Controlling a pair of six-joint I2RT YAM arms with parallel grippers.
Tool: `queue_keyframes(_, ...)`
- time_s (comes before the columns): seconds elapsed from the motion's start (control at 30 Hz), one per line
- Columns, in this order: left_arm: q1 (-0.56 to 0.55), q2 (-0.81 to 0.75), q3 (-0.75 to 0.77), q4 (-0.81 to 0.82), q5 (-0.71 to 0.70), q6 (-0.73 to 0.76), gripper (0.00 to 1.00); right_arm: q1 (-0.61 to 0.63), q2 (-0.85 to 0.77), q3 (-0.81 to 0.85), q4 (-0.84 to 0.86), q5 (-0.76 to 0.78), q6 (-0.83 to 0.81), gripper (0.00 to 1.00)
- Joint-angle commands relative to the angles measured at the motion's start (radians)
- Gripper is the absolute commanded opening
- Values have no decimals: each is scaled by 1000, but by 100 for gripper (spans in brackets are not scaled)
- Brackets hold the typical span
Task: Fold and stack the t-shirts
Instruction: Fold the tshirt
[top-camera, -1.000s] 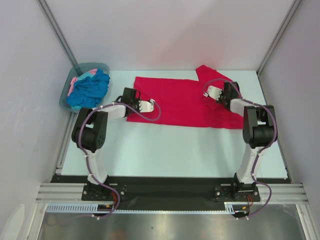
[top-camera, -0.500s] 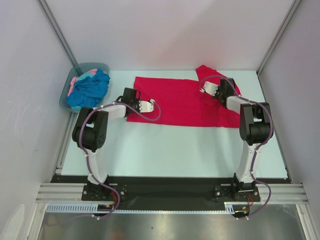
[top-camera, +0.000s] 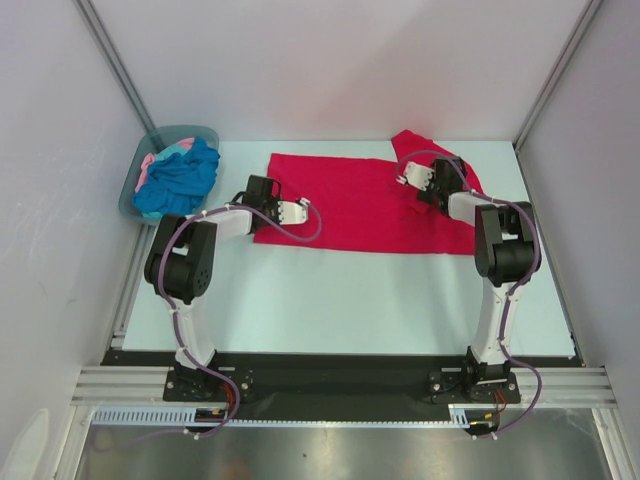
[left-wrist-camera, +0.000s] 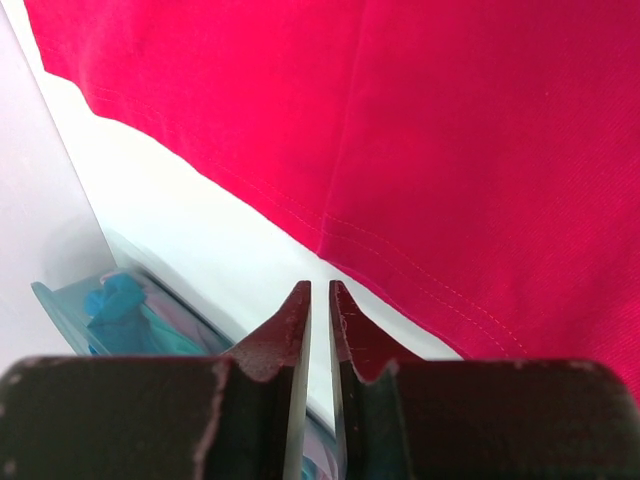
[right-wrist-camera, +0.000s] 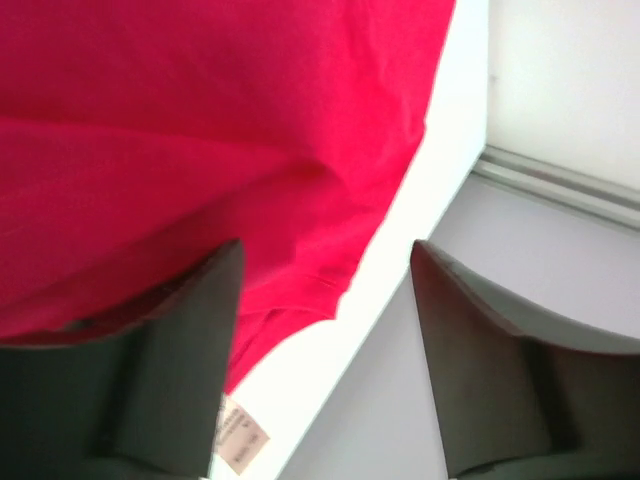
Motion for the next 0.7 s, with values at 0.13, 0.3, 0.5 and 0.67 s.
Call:
queue_keyframes(0.13,-2,-15,36,17,-1,-21,17,3,-9,34,86,35,30,84)
queue_keyframes(0.3,-7,-22,33,17,-10,-22,17,6,-59,32,91,47,73,79)
queue_keyframes(0.5,-15,-47,22,14,-14,-31,17,26,-147,6,-21,17,177,72)
queue_keyframes(0.67,-27,-67,5,17,-19,-37,17,42,-208,-78,-12,26,189,72)
